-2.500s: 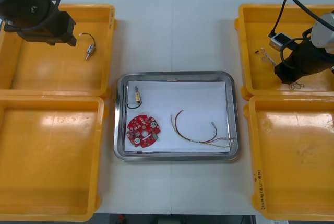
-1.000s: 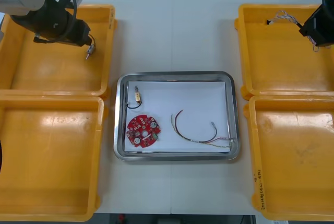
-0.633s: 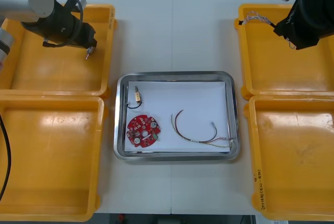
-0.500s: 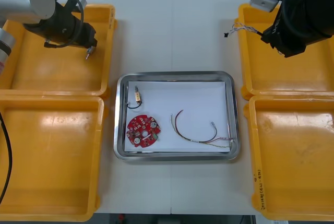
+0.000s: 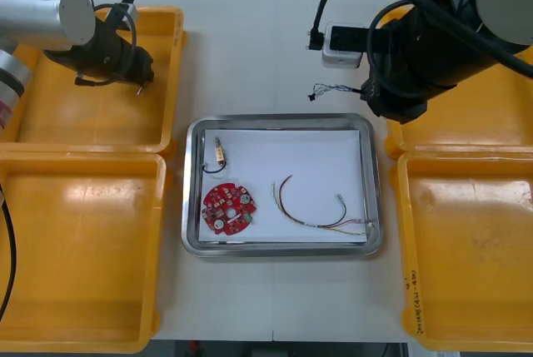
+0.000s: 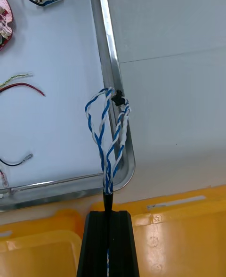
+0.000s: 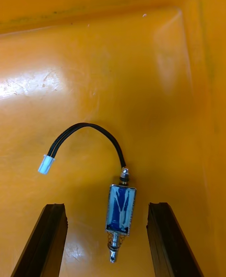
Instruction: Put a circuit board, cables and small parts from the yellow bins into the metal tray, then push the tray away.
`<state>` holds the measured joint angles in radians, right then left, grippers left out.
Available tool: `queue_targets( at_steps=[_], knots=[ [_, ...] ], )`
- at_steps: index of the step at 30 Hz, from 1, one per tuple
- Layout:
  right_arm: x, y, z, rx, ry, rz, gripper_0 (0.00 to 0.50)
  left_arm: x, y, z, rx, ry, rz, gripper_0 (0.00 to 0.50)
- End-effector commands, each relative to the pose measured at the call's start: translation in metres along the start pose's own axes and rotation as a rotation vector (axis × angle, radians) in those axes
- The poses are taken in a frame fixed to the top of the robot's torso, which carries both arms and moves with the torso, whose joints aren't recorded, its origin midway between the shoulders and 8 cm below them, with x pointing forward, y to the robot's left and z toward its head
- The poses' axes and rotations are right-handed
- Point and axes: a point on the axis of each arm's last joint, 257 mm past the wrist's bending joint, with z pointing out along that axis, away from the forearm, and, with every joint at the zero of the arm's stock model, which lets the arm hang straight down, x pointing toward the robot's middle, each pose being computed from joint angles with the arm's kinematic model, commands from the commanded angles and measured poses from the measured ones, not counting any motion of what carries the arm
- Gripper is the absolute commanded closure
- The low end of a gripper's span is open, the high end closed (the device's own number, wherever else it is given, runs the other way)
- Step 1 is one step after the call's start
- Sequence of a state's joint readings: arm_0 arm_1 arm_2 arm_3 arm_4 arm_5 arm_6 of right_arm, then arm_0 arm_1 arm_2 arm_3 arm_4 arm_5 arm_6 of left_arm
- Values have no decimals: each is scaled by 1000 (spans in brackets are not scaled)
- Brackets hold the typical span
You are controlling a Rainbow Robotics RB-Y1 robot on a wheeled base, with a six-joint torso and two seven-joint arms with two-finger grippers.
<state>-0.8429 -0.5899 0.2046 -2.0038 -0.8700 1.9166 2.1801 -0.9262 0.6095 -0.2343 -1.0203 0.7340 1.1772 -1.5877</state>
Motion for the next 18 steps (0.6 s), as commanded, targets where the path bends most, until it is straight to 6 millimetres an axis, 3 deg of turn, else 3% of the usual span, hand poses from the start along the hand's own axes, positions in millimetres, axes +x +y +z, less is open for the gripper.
queue_targets(
  at_steps=[1,8,16,18],
  knots=[
    [-39,10,0,23,2,-81,500,-28,-18,-6,11,-49,160,0],
    [-40,32,26,-45,59,-95,500,-25,-19,-1,9,-48,171,0],
    [-22,50,59,-83,183,-102,500,-20,-20,12,13,-75,163,0],
    [-22,53,65,-88,192,-103,500,-21,-20,12,12,-78,166,62]
  ],
)
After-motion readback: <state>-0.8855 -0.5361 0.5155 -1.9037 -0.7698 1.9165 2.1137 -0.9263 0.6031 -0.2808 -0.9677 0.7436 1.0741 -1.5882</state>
